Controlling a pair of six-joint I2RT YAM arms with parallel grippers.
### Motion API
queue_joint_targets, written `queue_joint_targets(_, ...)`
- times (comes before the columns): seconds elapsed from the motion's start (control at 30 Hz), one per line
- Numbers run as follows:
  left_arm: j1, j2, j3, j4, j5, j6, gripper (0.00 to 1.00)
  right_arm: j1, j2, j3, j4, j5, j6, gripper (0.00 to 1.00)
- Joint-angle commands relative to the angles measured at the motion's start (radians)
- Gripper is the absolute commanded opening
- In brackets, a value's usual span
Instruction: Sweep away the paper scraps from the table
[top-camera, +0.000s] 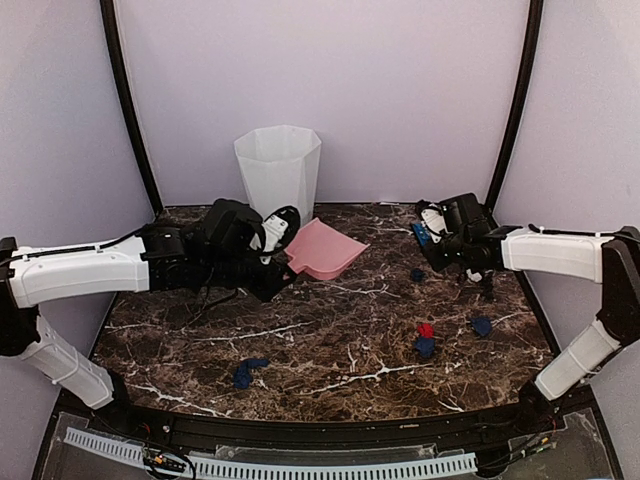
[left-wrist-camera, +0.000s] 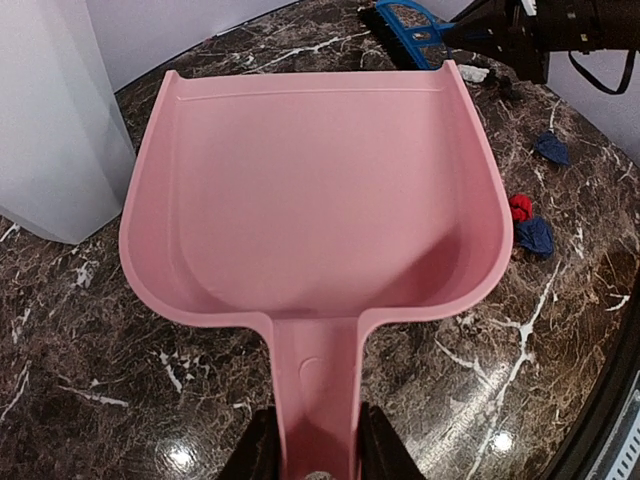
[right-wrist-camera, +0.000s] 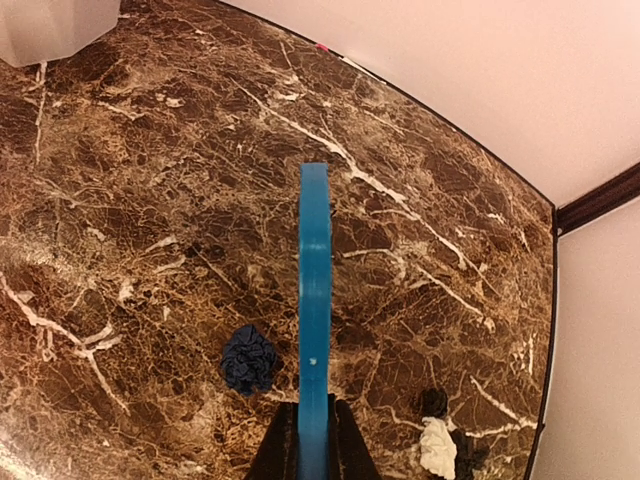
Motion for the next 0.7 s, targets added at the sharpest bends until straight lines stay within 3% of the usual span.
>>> queue_joint_targets(0.0, -0.045, -0.009, -0.042, 0.003, -0.016, -0.023, 0.00, -0.005, 0.062, 0.054, -0.005, 0.017, -0.092, 0.00)
queue_joint_targets(0.13, -0.083, 0.026, -0.061, 0.014, -0.020, -0.038, 0.00, -0.005, 0.122, 0.060, -0.019, 0.065, -0.119, 0.00)
queue_joint_targets(0.3, -0.101, 0.042, -0.102, 0.065, 0.000, -0.058, 0.00, 0.006, 0.133, 0.066, -0.047, -0.005, -0.116, 0.00)
queue_joint_targets(0.43, -0.118, 0.046, -0.129, 0.088, 0.012, -0.051, 0.00, 0.035, 0.069, 0.031, -0.050, -0.160, -0.122, 0.00)
queue_joint_targets(0.67, -0.125, 0.014, -0.171, 0.099, 0.004, -0.069, 0.00, 0.044, 0.001, 0.039, -0.124, -0.585, -0.092, 0.00)
